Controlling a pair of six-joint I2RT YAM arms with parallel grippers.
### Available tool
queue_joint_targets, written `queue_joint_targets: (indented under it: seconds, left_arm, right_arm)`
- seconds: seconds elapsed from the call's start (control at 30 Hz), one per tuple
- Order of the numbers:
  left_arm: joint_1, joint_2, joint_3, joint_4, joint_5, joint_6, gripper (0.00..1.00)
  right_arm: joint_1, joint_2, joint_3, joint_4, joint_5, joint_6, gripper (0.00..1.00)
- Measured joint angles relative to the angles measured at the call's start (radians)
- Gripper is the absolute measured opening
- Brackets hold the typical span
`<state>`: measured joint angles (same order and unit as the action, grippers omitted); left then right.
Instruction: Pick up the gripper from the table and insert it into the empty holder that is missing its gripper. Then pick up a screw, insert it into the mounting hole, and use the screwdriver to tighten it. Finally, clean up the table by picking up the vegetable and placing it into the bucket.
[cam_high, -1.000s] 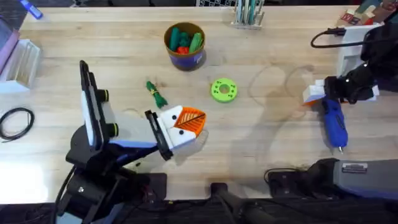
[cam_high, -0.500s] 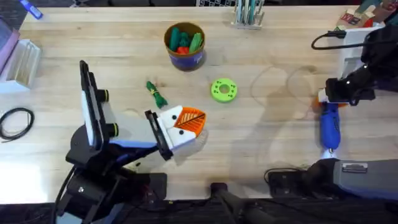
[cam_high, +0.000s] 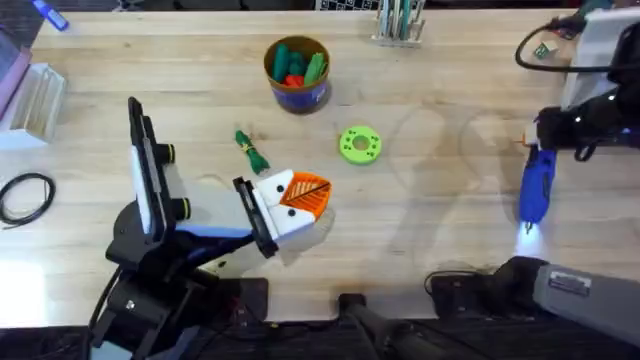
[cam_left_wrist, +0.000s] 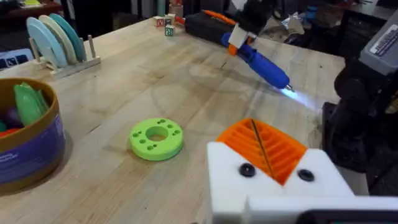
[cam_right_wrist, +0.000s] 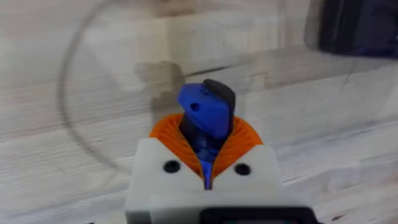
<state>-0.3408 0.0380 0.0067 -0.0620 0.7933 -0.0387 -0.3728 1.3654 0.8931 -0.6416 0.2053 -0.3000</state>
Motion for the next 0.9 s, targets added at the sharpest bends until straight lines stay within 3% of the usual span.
queue_joint_targets:
  seconds: [0.2,0.5,0.9]
  left_arm:
    - [0.000,0.000,0.000,0.000,0.000,0.000,0.013]
    - [0.000,0.000,0.000,0.000,0.000,0.000,0.013]
    - [0.000,0.000,0.000,0.000,0.000,0.000,0.013]
  right_arm:
    - [0.117,-0.163,0.000,0.000,0.000,0.043,0.022]
    - [0.335,-0.354,0.000,0.034,-0.021,0.263,0.022]
    - [0.796,-0.472,0.000,0.228,-0.043,0.423,0.022]
